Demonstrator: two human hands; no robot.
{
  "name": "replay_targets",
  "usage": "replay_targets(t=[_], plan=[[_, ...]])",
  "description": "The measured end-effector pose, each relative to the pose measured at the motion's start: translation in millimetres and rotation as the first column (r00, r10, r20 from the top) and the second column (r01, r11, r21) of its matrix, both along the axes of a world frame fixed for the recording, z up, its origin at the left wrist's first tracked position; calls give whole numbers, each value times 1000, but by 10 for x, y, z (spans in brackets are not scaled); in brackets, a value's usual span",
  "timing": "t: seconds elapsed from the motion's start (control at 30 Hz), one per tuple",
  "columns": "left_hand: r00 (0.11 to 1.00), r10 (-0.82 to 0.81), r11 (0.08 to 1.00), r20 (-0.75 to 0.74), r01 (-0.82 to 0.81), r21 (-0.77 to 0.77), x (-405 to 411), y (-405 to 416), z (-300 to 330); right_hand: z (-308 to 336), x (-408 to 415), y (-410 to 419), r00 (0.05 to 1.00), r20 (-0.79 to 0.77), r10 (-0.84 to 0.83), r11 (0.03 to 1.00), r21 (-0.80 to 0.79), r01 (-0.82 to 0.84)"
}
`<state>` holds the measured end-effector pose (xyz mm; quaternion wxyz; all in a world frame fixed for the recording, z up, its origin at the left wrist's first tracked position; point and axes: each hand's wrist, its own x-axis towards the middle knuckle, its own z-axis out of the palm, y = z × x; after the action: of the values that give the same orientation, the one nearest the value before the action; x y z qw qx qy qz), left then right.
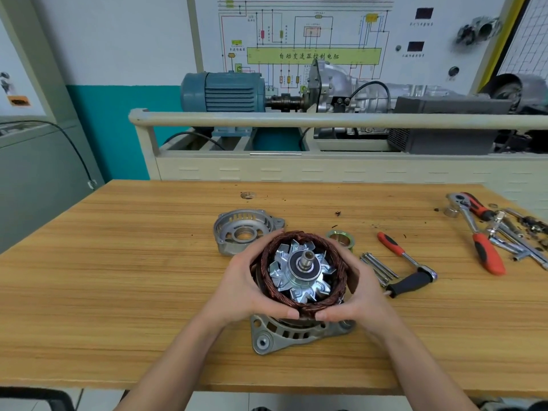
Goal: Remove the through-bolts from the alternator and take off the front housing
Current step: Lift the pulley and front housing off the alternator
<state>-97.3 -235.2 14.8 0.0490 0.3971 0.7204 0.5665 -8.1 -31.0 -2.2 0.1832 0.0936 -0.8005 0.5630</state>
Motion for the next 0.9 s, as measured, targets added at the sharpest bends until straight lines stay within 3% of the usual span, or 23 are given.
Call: replay_targets(t=[0.57,0.9], plan=[[996,-90,984,8,88,158,74,61,264,301,49,-69,993,-116,25,991,-130,-40],[999,-48,984,3,47,169,-87,55,764,931,-130,-59,997,-81,3,1000,-25,-5]])
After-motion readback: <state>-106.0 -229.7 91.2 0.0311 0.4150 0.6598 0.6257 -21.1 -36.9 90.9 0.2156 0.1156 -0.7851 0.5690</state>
